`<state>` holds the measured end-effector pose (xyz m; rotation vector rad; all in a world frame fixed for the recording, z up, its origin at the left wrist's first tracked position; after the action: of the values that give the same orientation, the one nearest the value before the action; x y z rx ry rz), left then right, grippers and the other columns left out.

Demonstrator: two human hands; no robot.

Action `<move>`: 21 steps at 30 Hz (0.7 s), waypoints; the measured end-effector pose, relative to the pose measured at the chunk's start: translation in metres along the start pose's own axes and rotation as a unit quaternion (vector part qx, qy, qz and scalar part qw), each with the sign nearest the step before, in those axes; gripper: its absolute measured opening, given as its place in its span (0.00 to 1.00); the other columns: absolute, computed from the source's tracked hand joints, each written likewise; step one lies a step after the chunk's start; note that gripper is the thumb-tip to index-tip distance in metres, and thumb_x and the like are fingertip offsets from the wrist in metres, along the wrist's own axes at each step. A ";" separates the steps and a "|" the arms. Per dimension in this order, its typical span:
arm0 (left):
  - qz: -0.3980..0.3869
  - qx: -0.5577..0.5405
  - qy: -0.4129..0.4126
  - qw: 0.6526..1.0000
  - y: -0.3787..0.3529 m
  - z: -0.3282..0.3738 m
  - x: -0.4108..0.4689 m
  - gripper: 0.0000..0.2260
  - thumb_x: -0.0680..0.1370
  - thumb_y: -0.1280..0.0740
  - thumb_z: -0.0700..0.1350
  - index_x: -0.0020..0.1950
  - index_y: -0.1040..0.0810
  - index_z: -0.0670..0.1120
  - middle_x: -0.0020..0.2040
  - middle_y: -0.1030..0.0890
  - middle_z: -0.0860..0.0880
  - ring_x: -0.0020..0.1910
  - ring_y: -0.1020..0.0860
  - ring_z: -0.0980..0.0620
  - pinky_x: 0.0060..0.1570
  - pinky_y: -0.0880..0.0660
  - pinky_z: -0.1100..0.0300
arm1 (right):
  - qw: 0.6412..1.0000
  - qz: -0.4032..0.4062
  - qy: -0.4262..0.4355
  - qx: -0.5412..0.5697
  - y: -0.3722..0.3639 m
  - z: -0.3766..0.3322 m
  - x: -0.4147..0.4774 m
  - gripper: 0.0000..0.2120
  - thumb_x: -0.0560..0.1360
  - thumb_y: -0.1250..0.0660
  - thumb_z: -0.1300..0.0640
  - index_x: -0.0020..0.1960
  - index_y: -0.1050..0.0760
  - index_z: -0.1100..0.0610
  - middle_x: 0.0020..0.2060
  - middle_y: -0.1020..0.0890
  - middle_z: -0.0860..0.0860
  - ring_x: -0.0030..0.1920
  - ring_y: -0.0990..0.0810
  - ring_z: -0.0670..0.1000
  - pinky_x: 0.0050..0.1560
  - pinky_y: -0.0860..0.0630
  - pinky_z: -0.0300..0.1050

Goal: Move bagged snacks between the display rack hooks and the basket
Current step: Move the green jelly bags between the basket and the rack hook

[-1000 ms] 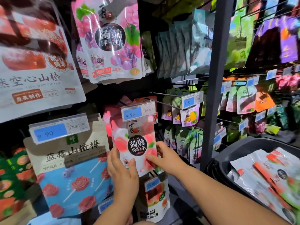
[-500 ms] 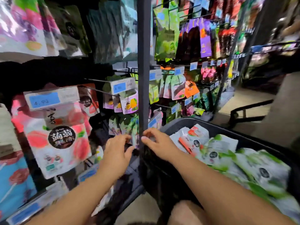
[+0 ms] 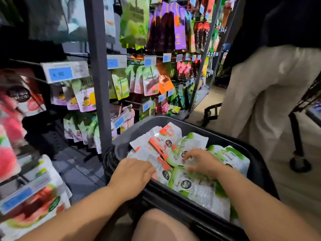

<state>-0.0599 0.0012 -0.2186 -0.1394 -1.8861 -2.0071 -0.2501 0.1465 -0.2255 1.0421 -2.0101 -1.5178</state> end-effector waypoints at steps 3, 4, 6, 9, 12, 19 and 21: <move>0.011 -0.016 -0.009 1.000 0.000 0.001 0.003 0.29 0.76 0.64 0.62 0.44 0.26 0.51 0.40 0.21 0.51 0.43 0.24 0.47 0.46 0.31 0.49 | 0.999 -0.020 0.007 -0.050 -0.008 0.008 0.008 0.22 0.68 0.23 0.44 0.60 0.22 0.41 0.70 0.28 0.42 0.71 0.31 0.48 0.71 0.36 0.44; 0.015 -0.019 -0.008 1.000 0.000 0.000 0.004 0.28 0.77 0.63 0.62 0.43 0.27 0.50 0.39 0.21 0.51 0.43 0.24 0.47 0.46 0.31 0.49 | 0.997 -0.025 0.007 -0.069 -0.008 0.009 0.010 0.22 0.68 0.23 0.43 0.61 0.22 0.41 0.72 0.30 0.42 0.72 0.33 0.48 0.72 0.37 0.44; 0.017 -0.022 -0.008 1.000 0.000 -0.001 0.003 0.28 0.77 0.63 0.61 0.42 0.27 0.50 0.38 0.22 0.51 0.42 0.25 0.47 0.45 0.31 0.51 | 0.994 -0.037 0.008 -0.105 -0.008 0.009 0.012 0.22 0.70 0.25 0.43 0.62 0.22 0.44 0.74 0.32 0.44 0.73 0.34 0.49 0.72 0.38 0.43; 0.033 -0.034 -0.027 0.998 0.003 0.001 0.001 0.23 0.79 0.59 0.60 0.38 0.31 0.51 0.35 0.23 0.50 0.39 0.25 0.46 0.41 0.31 0.51 | 0.994 -0.033 0.013 -0.108 -0.009 0.008 0.010 0.18 0.72 0.27 0.42 0.60 0.21 0.45 0.71 0.29 0.44 0.71 0.31 0.49 0.70 0.35 0.45; 0.035 -0.046 -0.033 0.998 0.003 0.001 0.002 0.22 0.79 0.57 0.59 0.37 0.31 0.51 0.34 0.23 0.50 0.37 0.25 0.45 0.39 0.30 0.50 | 0.994 -0.005 0.013 -0.111 -0.006 0.010 0.010 0.10 0.75 0.31 0.43 0.54 0.19 0.46 0.60 0.20 0.44 0.61 0.23 0.50 0.60 0.27 0.45; 0.024 -0.038 -0.039 0.998 0.000 0.006 -0.001 0.25 0.77 0.61 0.61 0.38 0.31 0.50 0.35 0.23 0.51 0.40 0.25 0.46 0.43 0.31 0.51 | 0.985 0.172 -0.018 0.000 0.017 0.016 0.002 0.12 0.81 0.39 0.53 0.40 0.25 0.54 0.34 0.22 0.48 0.39 0.24 0.54 0.37 0.33 0.46; 0.022 -0.041 -0.037 0.998 0.000 0.006 -0.002 0.25 0.76 0.62 0.62 0.38 0.32 0.50 0.35 0.25 0.51 0.40 0.26 0.47 0.43 0.32 0.52 | 0.962 0.260 -0.027 0.079 0.037 0.013 -0.008 0.09 0.81 0.37 0.52 0.46 0.21 0.54 0.38 0.20 0.48 0.41 0.25 0.50 0.40 0.31 0.45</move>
<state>-0.0595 0.0071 -0.2188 -0.2779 -1.8284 -2.0770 -0.2657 0.1657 -0.1944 0.4631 -2.2400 -1.1286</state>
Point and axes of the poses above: each hand's wrist, its own x-axis towards the middle knuckle, its own y-axis out of the back of the hand, z = x × y, the point moved 8 cm from there along x, towards the middle knuckle
